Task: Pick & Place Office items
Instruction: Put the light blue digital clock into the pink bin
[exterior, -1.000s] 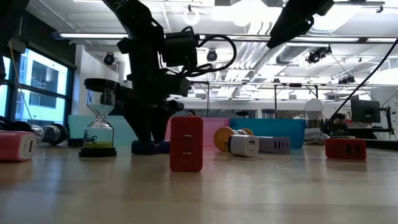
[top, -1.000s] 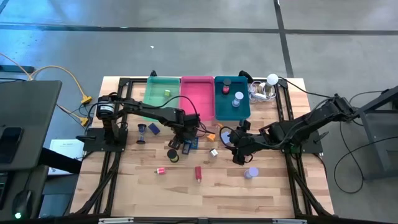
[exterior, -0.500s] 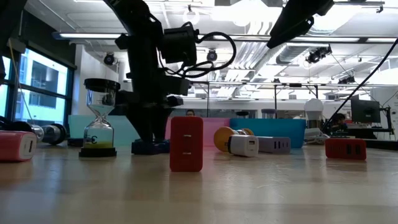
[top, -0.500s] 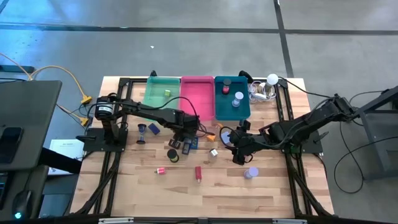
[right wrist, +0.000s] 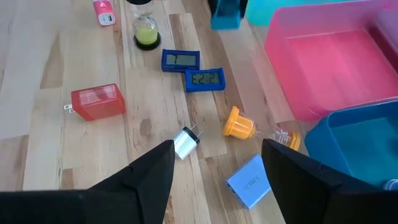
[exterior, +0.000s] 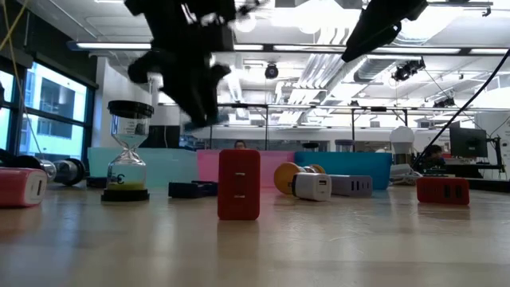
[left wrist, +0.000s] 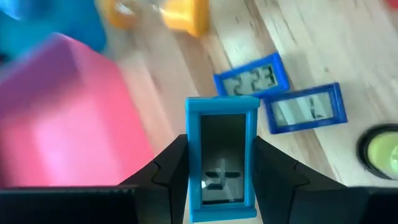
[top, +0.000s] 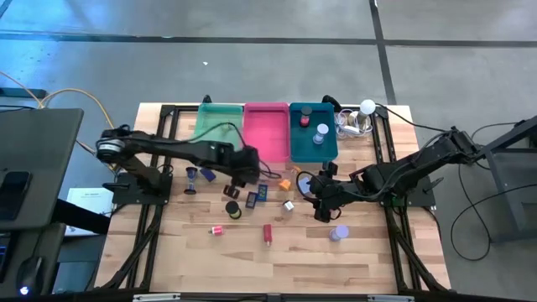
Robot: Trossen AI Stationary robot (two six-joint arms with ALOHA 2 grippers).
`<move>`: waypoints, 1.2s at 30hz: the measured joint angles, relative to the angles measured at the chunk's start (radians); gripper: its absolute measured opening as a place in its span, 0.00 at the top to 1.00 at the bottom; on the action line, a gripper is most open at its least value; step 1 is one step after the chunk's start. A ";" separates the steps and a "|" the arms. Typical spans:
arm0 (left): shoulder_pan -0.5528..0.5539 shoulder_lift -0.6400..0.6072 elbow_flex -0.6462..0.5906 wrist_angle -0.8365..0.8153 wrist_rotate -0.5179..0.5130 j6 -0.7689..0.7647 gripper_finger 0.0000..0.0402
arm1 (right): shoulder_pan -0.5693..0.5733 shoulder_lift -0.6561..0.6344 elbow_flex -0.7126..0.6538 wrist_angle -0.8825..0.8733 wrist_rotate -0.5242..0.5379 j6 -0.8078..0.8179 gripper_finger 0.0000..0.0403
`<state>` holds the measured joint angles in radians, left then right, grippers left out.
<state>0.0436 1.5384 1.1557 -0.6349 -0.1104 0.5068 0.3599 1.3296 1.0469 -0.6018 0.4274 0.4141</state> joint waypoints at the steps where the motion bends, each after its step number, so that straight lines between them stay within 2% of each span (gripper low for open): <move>1: 0.016 -0.021 0.000 0.013 0.000 0.014 0.68 | 0.000 0.000 0.000 0.001 0.000 0.000 0.43; 6: 0.144 -0.075 0.002 0.135 0.002 0.051 0.68 | 0.000 0.000 0.000 0.009 0.000 0.002 0.43; 10: 0.265 -0.053 0.003 0.268 0.095 0.033 0.68 | 0.000 0.000 0.000 0.014 0.000 0.005 0.43; 12: 0.320 -0.032 0.003 0.304 0.130 0.001 0.68 | 0.000 0.000 0.000 0.017 0.000 0.006 0.43; 19: 0.459 0.047 0.003 0.347 0.138 -0.170 0.68 | 0.003 0.001 0.000 0.032 -0.012 0.008 0.43; 26: 0.479 0.142 0.003 0.423 0.140 -0.329 0.68 | 0.002 0.001 0.000 0.037 -0.009 0.002 0.43; 32: 0.479 0.179 0.003 0.435 0.136 -0.347 0.57 | 0.007 0.001 0.000 0.039 -0.008 0.008 0.43; 36: 0.479 0.177 0.003 0.440 0.135 -0.384 0.56 | 0.008 0.001 0.000 0.039 -0.008 0.008 0.43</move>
<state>0.5228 1.7157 1.1584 -0.1944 0.0247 0.1228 0.3676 1.3304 1.0468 -0.5632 0.4194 0.4217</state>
